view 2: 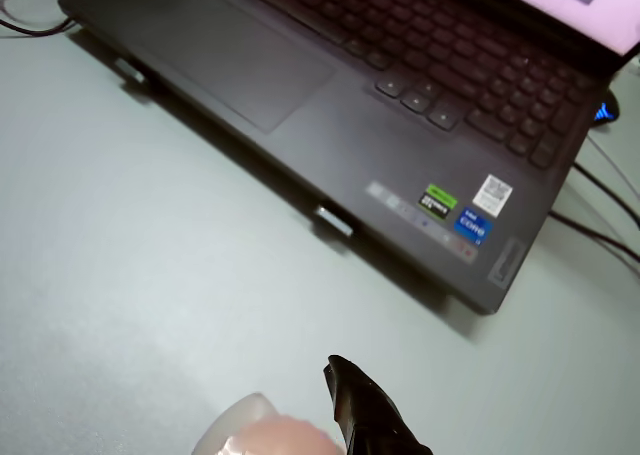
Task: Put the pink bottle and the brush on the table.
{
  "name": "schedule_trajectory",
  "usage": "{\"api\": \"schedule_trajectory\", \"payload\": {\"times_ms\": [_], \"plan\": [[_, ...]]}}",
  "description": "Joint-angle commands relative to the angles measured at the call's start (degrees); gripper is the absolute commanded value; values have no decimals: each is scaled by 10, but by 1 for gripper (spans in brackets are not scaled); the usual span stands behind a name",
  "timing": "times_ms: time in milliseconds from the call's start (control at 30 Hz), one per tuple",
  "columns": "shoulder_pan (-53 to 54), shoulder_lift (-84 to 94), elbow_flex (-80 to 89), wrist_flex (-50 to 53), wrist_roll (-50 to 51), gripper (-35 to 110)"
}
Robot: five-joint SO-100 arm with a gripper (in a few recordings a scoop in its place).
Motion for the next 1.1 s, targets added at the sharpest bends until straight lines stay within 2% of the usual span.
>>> {"api": "schedule_trajectory", "payload": {"times_ms": [0,233,467,667,1067], "plan": [[4,40,-53,57,-11,70],[1,69,-124,167,-13,70],[-5,91,-236,352,-13,73],[-33,100,-283,419,-4,71],[-134,106,-328,485,25,61]]}}
